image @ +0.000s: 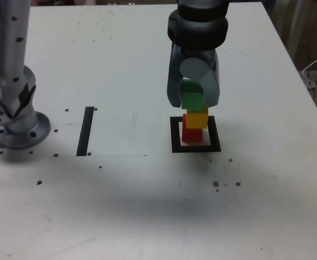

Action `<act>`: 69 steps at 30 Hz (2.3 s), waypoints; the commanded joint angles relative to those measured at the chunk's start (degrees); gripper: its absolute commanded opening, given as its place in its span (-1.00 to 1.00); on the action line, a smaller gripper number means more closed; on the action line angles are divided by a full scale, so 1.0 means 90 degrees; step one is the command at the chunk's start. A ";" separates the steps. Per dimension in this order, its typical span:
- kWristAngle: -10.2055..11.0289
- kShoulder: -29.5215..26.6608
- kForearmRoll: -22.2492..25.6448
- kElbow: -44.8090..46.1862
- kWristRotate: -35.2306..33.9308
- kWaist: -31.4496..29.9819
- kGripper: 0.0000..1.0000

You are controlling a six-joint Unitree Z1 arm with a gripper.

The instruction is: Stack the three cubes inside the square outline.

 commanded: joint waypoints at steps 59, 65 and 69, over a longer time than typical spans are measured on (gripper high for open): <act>-0.0106 -0.0758 0.0224 0.0324 0.0007 -0.0040 0.99; -0.0111 -0.1348 0.0772 0.0543 0.0007 -0.0072 0.99; -0.0147 -0.1718 0.0846 0.1010 0.0008 -0.0072 0.99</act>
